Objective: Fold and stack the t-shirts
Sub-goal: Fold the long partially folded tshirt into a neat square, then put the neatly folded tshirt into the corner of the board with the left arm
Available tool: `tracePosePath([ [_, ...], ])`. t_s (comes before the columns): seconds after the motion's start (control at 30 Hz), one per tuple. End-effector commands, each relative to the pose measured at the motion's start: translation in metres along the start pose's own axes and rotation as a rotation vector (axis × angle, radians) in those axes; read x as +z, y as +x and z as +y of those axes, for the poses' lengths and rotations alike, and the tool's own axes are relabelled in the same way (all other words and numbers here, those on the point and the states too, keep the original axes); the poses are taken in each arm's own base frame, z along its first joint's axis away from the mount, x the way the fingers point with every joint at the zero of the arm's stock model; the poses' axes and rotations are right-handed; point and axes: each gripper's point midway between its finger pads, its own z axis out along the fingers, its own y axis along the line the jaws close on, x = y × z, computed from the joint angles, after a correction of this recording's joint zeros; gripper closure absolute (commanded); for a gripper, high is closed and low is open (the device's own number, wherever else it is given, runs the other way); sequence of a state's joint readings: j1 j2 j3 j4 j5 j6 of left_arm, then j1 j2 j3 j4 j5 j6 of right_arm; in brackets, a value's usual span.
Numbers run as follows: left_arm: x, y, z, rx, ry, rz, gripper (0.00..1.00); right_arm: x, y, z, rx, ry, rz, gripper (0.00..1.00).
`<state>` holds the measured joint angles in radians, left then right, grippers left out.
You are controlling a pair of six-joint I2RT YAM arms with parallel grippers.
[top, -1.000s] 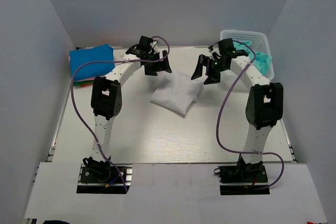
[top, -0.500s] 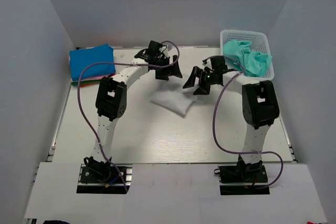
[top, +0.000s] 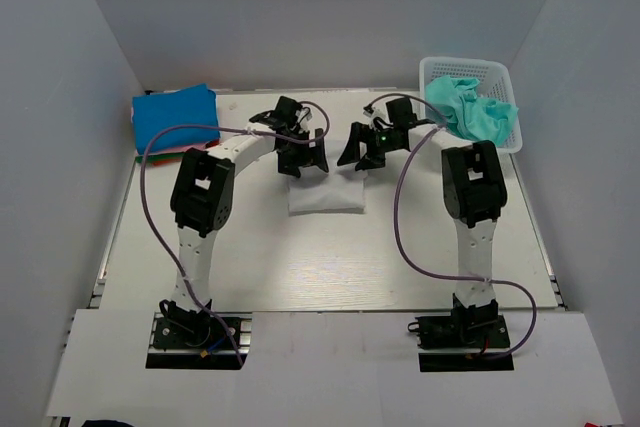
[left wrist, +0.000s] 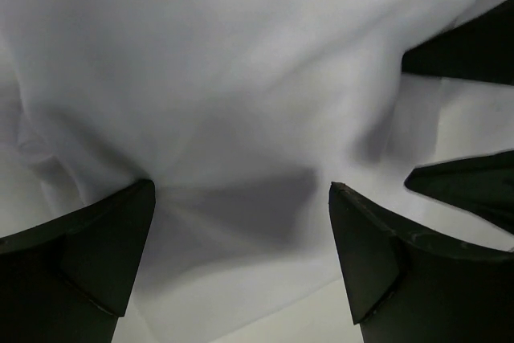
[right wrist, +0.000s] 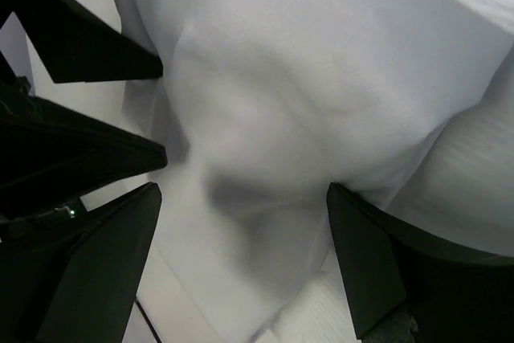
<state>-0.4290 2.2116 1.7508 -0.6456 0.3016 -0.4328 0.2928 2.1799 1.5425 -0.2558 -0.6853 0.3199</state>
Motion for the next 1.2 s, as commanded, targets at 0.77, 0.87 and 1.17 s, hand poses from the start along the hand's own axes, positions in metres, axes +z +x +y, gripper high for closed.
tracePosePath([
  [0.77,-0.008,-0.002,0.05,-0.22,-0.218,-0.06,0.0,-0.111,-0.01,0.095,-0.235,0.118,-0.196,0.1],
  [0.87,0.004,0.0,0.051,-0.203,-0.217,-0.052,0.04,-0.114,-0.008,0.092,-0.225,0.137,-0.193,0.1],
  [1.17,0.015,0.002,0.043,-0.131,-0.163,-0.052,1.0,-0.129,0.0,0.082,-0.226,0.228,-0.214,0.1],
])
